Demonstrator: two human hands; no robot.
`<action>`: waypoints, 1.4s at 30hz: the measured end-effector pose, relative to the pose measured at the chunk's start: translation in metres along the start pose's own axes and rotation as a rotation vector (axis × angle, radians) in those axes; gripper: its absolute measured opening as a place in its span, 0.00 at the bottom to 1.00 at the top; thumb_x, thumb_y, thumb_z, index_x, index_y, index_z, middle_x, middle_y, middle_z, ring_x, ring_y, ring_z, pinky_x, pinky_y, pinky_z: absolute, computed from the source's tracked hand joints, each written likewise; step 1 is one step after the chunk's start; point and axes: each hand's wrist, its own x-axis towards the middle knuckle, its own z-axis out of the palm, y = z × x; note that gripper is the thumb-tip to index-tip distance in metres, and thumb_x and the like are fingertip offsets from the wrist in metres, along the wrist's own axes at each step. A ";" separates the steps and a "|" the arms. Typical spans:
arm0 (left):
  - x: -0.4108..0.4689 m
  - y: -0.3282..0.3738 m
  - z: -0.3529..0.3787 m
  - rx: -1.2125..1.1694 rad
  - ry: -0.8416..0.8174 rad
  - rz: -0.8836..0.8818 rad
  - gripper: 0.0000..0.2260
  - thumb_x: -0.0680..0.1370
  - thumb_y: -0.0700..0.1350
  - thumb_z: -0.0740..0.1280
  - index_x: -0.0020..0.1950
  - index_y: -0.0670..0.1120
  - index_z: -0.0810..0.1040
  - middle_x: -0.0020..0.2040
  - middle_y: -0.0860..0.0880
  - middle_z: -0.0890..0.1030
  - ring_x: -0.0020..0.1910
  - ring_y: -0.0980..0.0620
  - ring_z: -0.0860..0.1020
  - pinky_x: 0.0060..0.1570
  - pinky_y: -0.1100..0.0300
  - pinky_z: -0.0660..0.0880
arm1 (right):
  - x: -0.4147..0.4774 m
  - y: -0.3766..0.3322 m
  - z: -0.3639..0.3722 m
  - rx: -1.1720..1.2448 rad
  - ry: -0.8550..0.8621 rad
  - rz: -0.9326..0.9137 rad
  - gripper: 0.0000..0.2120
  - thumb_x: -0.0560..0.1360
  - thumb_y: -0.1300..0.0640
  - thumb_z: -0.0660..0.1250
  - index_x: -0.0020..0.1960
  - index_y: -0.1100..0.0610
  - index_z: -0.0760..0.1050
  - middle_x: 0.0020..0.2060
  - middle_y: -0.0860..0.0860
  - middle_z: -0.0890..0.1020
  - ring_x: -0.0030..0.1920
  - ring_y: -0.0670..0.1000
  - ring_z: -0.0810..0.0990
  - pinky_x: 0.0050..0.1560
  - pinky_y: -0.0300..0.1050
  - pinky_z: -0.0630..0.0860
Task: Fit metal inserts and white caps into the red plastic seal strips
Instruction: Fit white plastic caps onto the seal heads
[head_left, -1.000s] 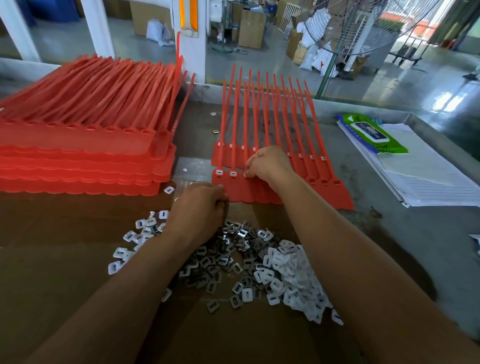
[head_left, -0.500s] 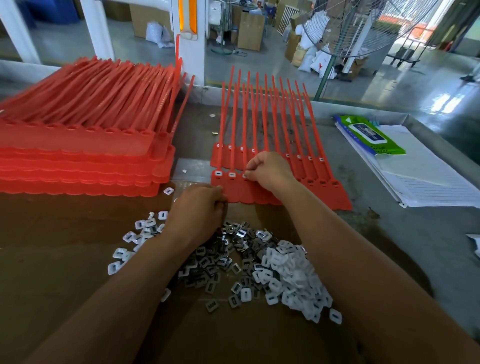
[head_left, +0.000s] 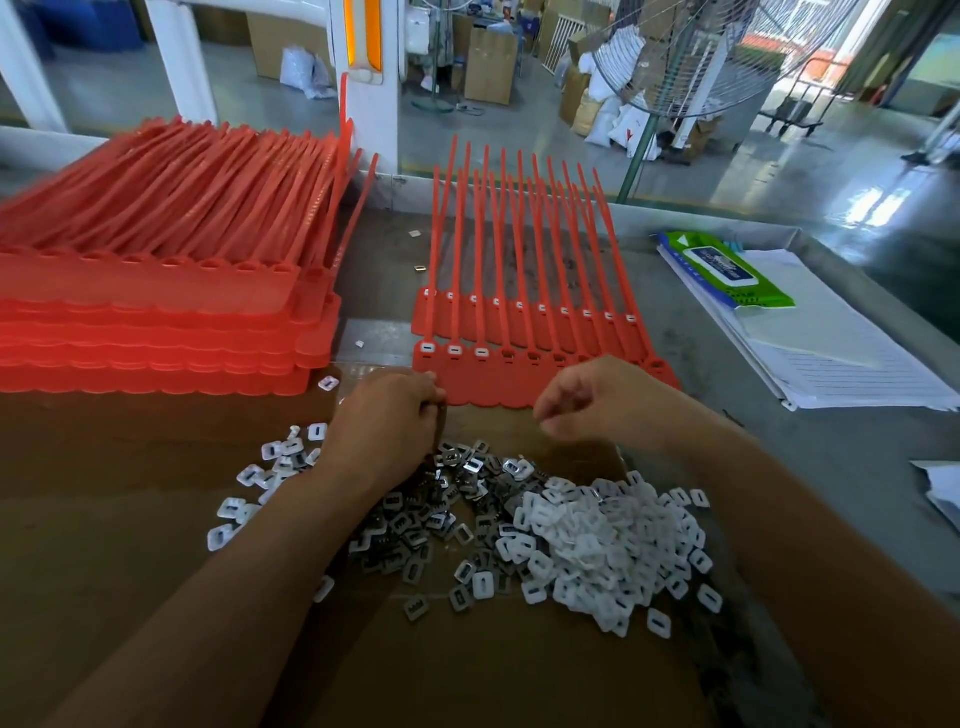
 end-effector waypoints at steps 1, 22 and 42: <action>0.000 0.000 0.000 -0.001 0.000 0.000 0.12 0.75 0.37 0.61 0.55 0.43 0.79 0.61 0.48 0.77 0.60 0.52 0.73 0.61 0.60 0.65 | -0.005 0.001 0.000 -0.039 -0.040 -0.008 0.04 0.71 0.59 0.71 0.42 0.50 0.79 0.34 0.42 0.80 0.33 0.34 0.76 0.41 0.31 0.70; 0.000 0.003 -0.001 0.023 0.022 0.024 0.12 0.74 0.36 0.62 0.54 0.42 0.80 0.59 0.48 0.78 0.59 0.53 0.74 0.59 0.65 0.63 | -0.022 0.005 0.004 -0.101 -0.068 -0.039 0.07 0.68 0.59 0.73 0.38 0.49 0.78 0.30 0.40 0.81 0.33 0.35 0.78 0.36 0.28 0.73; -0.001 0.006 -0.004 0.004 -0.002 0.014 0.12 0.74 0.36 0.61 0.54 0.42 0.80 0.60 0.46 0.77 0.60 0.49 0.74 0.59 0.62 0.65 | 0.070 0.006 0.004 -0.016 0.448 -0.037 0.05 0.73 0.64 0.66 0.46 0.60 0.81 0.40 0.50 0.79 0.43 0.46 0.76 0.44 0.37 0.68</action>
